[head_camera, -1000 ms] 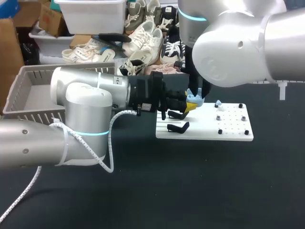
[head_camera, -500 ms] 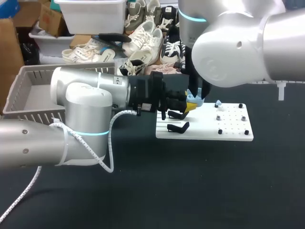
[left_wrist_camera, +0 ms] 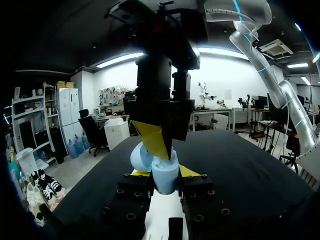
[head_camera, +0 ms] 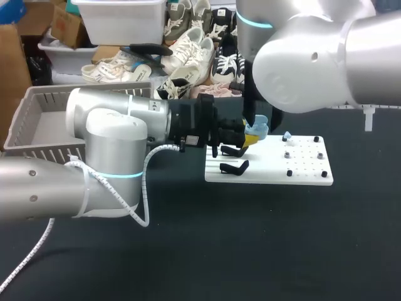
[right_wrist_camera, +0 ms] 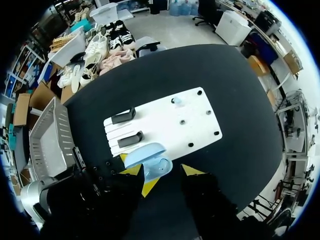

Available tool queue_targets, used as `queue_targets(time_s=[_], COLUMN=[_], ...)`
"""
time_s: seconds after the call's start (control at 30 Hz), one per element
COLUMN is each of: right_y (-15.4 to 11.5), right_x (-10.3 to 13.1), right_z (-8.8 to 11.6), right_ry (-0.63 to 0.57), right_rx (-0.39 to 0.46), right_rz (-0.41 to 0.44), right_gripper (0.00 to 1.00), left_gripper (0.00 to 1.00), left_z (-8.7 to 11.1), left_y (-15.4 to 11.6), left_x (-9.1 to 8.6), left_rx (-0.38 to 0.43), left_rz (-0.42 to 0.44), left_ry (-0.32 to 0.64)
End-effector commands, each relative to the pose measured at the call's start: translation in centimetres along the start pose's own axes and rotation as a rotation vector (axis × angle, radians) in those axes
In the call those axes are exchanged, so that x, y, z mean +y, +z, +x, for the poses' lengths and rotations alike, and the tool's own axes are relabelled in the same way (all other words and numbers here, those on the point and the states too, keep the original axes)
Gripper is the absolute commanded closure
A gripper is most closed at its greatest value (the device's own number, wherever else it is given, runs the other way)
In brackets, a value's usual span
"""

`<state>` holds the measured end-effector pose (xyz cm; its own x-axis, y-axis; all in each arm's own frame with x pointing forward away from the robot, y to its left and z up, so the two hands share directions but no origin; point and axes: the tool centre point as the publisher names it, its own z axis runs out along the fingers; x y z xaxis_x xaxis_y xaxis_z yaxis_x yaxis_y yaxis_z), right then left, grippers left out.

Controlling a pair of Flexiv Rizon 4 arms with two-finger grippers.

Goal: Pick up each earbud case from the left stands, insert the matching earbuds, close the lid, and place the case in the box.

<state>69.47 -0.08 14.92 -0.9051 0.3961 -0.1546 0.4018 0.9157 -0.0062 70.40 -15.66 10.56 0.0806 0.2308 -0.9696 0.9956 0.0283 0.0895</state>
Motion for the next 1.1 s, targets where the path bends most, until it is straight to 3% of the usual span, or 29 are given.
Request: queue_targets(time_s=[0.03,0.27,0.4,0.43,0.53,0.83,1.1], right_y=[-0.9,-2.6,-3.3,-3.2,-2.9,1.6,6.5], right_x=[-1.1,-3.0,-4.3,-4.7,-5.8,-8.3,-7.9], right_z=[0.8,0.9,-0.2,-0.7,-2.0,-7.0,-9.3], right_ry=[-0.002,-0.065,-0.121,-0.135,-0.15,-0.157,-0.18], right_rx=[-0.026,-0.148,-0.236,-0.242,-0.271,-0.261,-0.176], right_rz=[-0.017,-0.042,-0.08,-0.107,-0.107,-0.178,-0.248], right_gripper=[0.56,0.55,0.51,0.44,0.47,0.5,0.51], left_gripper=[1.0,1.0,1.0,1.0,1.0,1.0,1.0], left_z=[0.1,0.1,0.1,0.1,0.1,0.1,0.1], left_y=[0.0,0.0,0.0,0.0,0.0,0.0,0.0], left_x=[-0.1,-0.1,-0.1,-0.1,-0.1,-0.1,-0.1], left_rx=[-0.003,-0.003,-0.003,-0.003,-0.003,-0.003,-0.003], left_rz=[-0.003,-0.003,-0.003,-0.003,-0.003,-0.003,-0.003], left_ry=[0.001,0.001,0.001,0.001,0.001,0.001,0.001])
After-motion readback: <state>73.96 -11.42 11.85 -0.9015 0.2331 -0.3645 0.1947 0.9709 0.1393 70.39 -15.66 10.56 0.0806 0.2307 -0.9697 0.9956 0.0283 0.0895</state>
